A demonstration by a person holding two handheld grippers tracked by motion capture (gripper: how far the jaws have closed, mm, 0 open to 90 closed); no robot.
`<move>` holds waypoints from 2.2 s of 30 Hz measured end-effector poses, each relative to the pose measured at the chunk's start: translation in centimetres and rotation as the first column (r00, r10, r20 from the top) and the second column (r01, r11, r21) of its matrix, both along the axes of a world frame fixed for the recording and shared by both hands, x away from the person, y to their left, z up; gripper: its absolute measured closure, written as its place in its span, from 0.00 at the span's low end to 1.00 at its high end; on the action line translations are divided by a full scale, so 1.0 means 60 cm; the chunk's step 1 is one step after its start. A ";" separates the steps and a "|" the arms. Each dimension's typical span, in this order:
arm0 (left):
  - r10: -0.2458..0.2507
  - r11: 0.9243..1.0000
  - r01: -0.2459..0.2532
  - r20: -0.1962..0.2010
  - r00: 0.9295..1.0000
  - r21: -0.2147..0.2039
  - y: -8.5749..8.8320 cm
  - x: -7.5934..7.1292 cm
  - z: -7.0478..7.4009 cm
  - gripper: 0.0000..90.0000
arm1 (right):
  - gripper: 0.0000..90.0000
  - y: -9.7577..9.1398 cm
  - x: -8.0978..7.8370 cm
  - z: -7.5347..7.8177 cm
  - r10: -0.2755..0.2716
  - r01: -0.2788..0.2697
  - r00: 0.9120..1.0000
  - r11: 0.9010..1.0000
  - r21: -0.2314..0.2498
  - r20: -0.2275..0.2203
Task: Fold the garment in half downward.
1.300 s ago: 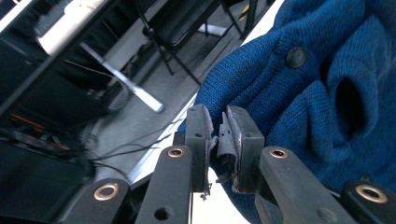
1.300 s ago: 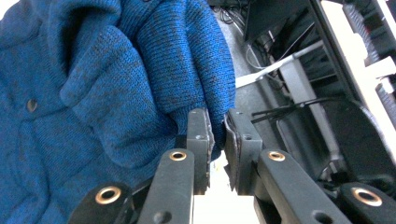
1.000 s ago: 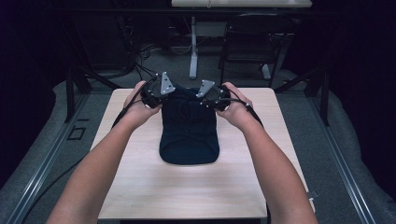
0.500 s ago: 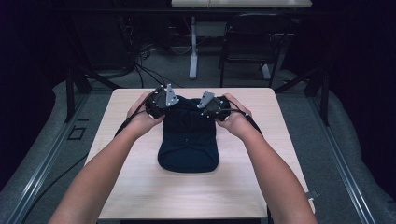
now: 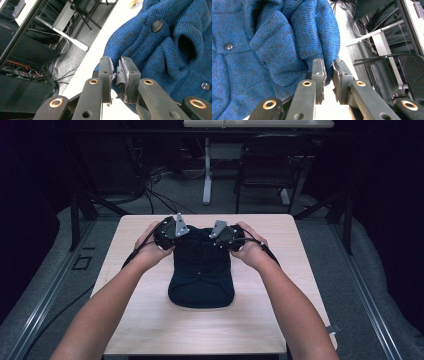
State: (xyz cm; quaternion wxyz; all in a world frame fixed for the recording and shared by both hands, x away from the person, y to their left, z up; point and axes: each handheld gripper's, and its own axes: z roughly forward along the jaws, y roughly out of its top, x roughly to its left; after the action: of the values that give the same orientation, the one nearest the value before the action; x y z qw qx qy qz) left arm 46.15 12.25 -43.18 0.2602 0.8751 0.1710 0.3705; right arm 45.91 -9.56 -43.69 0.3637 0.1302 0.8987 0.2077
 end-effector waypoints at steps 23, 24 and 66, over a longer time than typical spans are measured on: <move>-0.022 0.999 0.021 0.066 0.998 0.026 -0.006 -0.015 0.005 0.89 | 0.88 -0.007 -0.020 -0.003 0.004 -0.005 0.998 1.000 0.010 0.055; -0.025 0.999 0.023 0.063 0.998 0.032 -0.007 -0.017 -0.001 0.89 | 0.88 -0.007 -0.020 -0.003 0.004 -0.005 0.998 1.000 0.010 0.055; -0.090 0.995 0.089 -0.024 0.996 -0.039 0.029 -0.107 -0.065 0.88 | 0.96 -0.007 -0.119 -0.055 0.116 -0.116 0.993 0.993 -0.003 -0.023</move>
State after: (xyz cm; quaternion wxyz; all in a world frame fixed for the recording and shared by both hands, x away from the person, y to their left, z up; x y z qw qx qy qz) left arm 39.74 13.97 -47.10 0.2910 0.8815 0.1418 0.3438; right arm 38.75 -9.99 -46.99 0.3410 0.0791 0.9093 0.2251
